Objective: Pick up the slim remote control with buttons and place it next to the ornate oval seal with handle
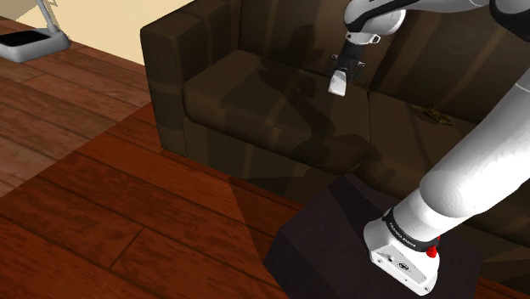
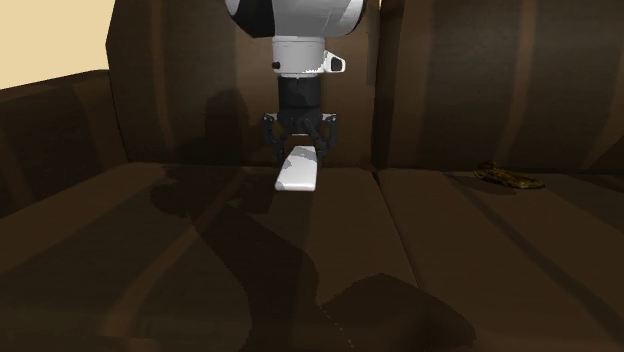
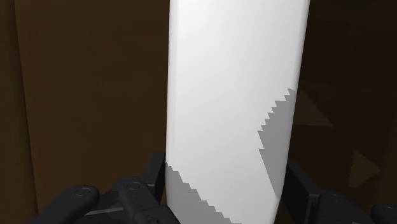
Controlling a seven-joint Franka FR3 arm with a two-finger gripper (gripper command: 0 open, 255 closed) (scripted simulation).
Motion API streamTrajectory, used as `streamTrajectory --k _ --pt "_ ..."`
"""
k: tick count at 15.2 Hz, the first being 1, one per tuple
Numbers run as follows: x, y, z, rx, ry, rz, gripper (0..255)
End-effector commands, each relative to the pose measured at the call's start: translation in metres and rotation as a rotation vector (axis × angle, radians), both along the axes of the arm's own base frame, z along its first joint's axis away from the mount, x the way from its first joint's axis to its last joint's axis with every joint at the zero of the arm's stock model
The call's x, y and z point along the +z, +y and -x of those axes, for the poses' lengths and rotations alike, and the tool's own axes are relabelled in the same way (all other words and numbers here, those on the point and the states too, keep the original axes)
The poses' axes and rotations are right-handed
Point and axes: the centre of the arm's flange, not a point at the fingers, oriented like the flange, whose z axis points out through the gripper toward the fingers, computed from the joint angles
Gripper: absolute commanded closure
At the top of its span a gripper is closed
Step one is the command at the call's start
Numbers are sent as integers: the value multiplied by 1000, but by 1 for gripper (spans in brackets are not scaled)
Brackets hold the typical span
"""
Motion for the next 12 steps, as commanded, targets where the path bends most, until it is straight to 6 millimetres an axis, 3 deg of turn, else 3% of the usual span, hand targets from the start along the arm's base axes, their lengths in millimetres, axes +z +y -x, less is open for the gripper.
streamTrajectory --k 1,6,12 --pt "12 0 0 0 0 0 255" --pt "35 0 0 0 0 0 255" --pt "35 -50 62 0 0 0 255"
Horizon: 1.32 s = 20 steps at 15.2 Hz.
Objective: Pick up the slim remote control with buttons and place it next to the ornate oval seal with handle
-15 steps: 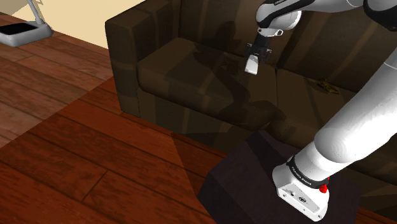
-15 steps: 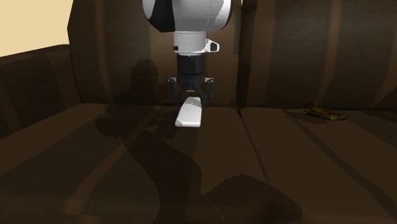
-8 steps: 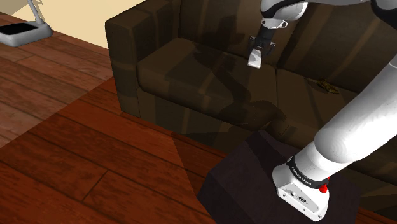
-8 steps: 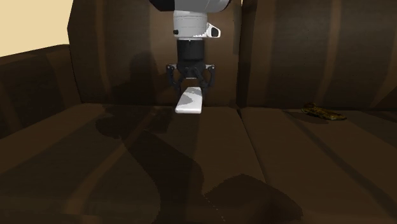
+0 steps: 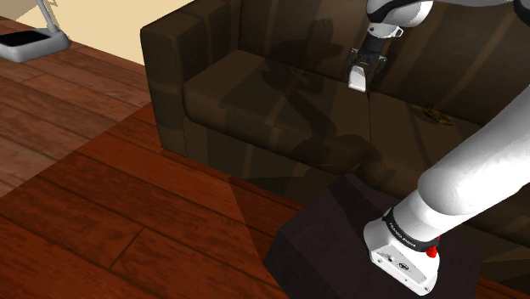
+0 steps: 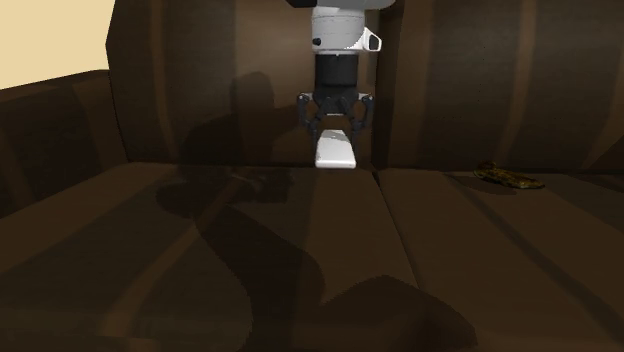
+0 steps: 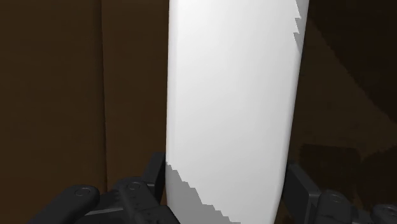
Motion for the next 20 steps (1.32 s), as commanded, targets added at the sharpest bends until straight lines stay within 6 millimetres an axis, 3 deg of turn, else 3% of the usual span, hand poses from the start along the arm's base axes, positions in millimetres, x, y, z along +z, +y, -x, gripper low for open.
streamTrajectory --k 1,20 --pt "0 -15 22 1 0 0 255" --pt "0 -173 217 1 0 0 255"
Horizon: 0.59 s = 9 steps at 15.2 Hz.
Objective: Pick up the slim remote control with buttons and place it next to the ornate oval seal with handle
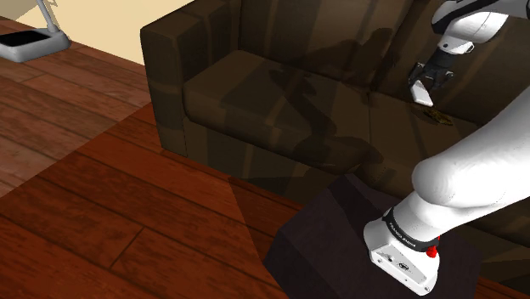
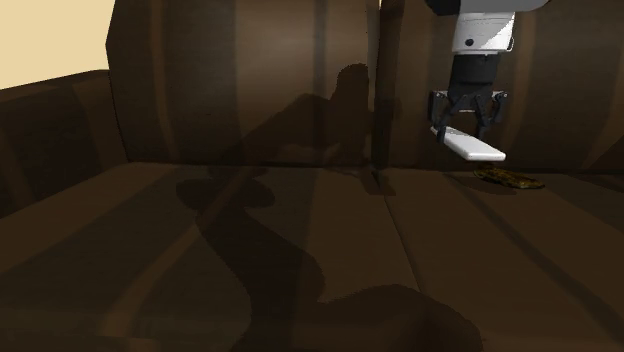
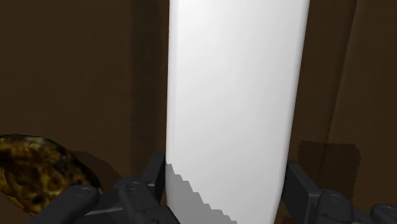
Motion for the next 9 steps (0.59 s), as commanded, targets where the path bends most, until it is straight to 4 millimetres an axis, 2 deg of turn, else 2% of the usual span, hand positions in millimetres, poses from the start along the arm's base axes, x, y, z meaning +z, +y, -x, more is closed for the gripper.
streamTrajectory --k 1,9 --pt "-1 -15 22 1 0 0 255" --pt "-1 -81 104 1 0 0 255"
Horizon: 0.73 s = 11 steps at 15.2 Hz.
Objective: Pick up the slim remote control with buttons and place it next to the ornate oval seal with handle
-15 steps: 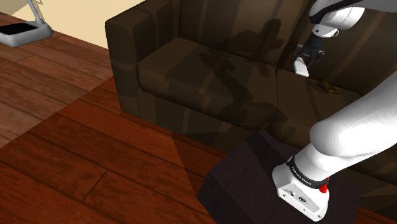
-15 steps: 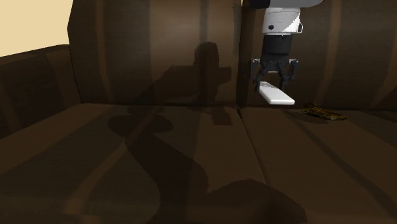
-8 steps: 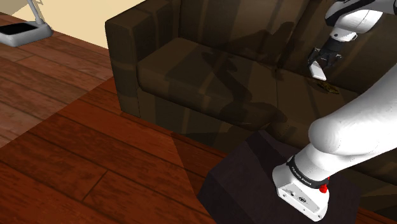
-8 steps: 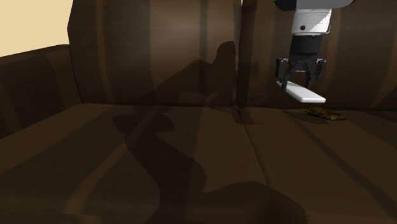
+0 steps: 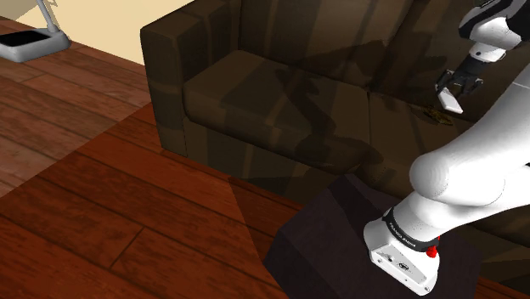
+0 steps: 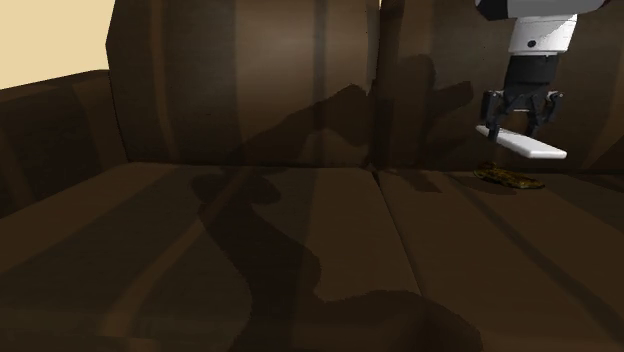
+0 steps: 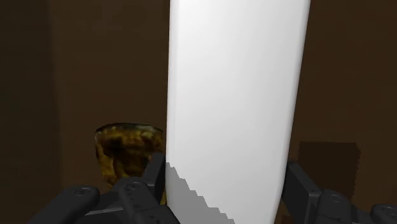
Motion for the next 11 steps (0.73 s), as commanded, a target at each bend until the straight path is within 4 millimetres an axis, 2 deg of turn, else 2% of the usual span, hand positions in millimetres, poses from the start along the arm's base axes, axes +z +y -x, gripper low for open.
streamTrajectory --k 1,11 --pt "0 -16 22 2 0 0 255" --pt "0 -99 125 2 0 0 255"
